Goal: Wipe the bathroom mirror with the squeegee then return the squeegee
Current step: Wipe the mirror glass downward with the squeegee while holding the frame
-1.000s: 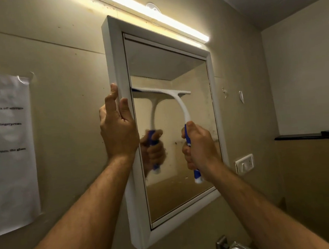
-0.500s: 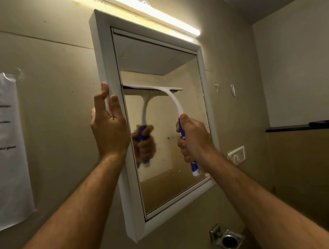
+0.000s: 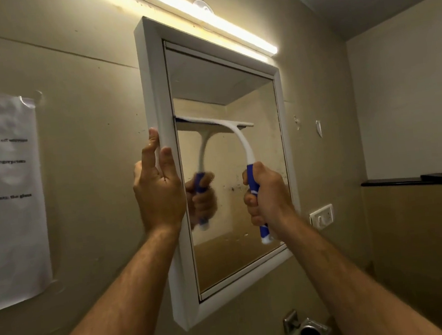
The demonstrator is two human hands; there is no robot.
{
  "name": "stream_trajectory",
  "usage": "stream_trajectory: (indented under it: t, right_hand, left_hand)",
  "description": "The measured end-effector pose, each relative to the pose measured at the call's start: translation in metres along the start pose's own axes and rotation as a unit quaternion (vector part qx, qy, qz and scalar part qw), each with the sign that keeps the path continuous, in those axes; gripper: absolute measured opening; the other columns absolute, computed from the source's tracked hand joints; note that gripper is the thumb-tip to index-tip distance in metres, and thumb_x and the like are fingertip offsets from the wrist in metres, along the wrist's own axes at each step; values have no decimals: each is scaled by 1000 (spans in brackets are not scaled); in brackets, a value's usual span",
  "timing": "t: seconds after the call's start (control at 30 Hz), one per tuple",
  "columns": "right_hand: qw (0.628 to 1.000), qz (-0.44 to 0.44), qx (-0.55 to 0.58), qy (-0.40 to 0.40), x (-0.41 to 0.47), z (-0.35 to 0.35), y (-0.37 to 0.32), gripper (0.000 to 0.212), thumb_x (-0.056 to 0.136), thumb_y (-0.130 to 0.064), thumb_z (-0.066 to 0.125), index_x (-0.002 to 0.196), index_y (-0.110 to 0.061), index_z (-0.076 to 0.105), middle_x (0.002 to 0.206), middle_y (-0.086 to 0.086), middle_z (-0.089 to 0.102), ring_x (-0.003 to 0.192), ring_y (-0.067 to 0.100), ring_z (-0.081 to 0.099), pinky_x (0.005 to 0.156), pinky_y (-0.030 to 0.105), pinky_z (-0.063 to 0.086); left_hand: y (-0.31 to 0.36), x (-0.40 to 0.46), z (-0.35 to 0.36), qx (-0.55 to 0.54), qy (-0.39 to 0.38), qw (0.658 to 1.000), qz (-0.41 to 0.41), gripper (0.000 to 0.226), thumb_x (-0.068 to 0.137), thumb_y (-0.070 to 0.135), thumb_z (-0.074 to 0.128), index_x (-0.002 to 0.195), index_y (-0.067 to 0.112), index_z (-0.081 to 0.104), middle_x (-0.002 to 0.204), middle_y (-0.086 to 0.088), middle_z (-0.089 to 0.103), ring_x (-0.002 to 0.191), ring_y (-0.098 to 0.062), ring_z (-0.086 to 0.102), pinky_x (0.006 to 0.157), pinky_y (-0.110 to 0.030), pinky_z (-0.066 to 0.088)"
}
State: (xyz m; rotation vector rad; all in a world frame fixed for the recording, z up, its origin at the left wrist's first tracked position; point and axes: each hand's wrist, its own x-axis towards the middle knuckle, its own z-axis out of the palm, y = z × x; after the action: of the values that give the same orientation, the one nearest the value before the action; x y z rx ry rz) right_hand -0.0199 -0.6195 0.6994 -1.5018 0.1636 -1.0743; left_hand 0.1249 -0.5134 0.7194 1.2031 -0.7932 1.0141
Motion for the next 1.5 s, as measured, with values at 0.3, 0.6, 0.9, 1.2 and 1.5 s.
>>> stream_trajectory:
  t: [0.3, 0.6, 0.9, 1.2, 1.5]
  right_hand:
    - [1000, 15, 6, -7, -14, -12, 8, 39, 102, -45, 32, 92, -15, 54, 53, -2, 45, 39, 9, 33, 38, 20, 29]
    - [996, 19, 58, -63, -17, -24, 6, 31, 102, -44, 38, 110, -25, 62, 58, 0, 50, 45, 12, 36, 40, 23, 33]
    - [994, 30, 81, -71, -36, -41, 22, 29, 97, -50, 43, 107, -39, 68, 60, 1, 55, 44, 12, 43, 39, 23, 39]
    - [992, 37, 98, -74, -40, -24, 26, 29, 101, -45, 41, 107, -38, 68, 61, 2, 53, 45, 13, 38, 38, 23, 34]
    - [997, -2, 71, -41, -31, -24, 25, 37, 104, -36, 34, 113, -20, 66, 60, 4, 51, 40, 9, 38, 35, 20, 31]
  left_hand:
    - [2, -7, -2, 1, 0, 1000, -9, 43, 99, 46, 32, 142, 40, 35, 98, 5, 44, 69, 3, 43, 56, -9, 32]
    - [-1, -9, -2, -13, 0, 1000, -3, 44, 99, 46, 32, 141, 38, 36, 98, 2, 47, 69, 1, 44, 56, -11, 33]
    - [-2, -10, -1, -16, -1, 1000, 1, 44, 99, 47, 32, 142, 39, 33, 100, 5, 43, 71, 3, 43, 57, -13, 34]
    - [-2, -10, -1, -26, -5, 1000, 3, 42, 101, 40, 34, 143, 35, 34, 96, 30, 37, 86, 32, 39, 59, 10, 32]
    - [-2, -11, -3, -8, -3, 1000, 7, 42, 101, 43, 33, 143, 37, 33, 96, 28, 40, 84, 9, 53, 65, -2, 40]
